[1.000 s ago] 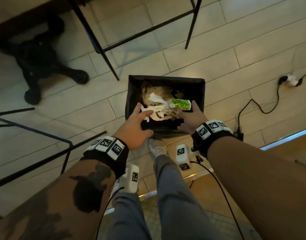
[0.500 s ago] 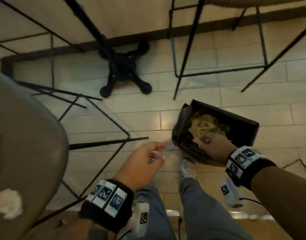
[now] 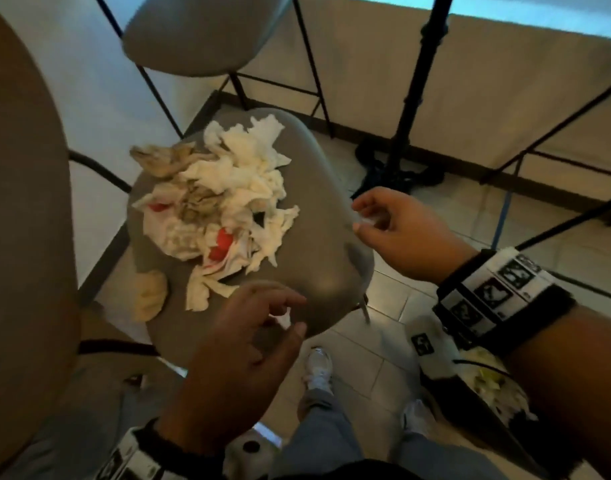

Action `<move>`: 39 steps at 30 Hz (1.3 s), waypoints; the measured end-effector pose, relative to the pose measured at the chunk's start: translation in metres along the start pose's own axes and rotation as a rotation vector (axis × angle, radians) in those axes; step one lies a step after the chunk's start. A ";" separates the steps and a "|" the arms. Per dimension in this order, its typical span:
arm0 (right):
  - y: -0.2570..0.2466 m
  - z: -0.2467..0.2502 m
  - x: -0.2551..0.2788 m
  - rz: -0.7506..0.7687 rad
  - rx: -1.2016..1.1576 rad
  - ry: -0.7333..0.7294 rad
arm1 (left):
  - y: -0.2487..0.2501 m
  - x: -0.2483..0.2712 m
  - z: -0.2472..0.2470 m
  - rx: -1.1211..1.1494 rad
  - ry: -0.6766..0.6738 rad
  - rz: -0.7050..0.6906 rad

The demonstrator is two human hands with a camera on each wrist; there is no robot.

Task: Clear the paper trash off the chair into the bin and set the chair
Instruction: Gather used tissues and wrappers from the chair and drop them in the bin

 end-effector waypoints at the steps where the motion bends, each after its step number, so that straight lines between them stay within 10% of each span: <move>1: -0.015 -0.012 -0.007 0.022 0.018 -0.028 | -0.016 0.006 0.008 -0.026 0.040 0.032; 10: -0.071 -0.153 0.016 0.246 0.452 -0.464 | -0.118 0.048 0.040 -0.267 0.387 0.331; 17: -0.057 -0.195 0.030 0.342 0.640 -0.578 | -0.167 0.017 0.026 -0.354 0.276 0.577; 26: -0.068 -0.092 -0.012 0.291 0.268 -0.055 | -0.175 -0.010 0.010 -0.482 0.075 0.631; 39: -0.047 -0.136 -0.044 0.209 0.388 -0.246 | -0.136 0.001 0.011 -0.232 0.050 0.508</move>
Point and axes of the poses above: each hand's wrist, its own x-axis away from the middle knuckle, its own z-axis out of the back of the hand, y = z × x, the point moved 8 cm from there along -x, towards the middle knuckle, and after that the axes turned 12 degrees about -x, right-handed, at the moved point
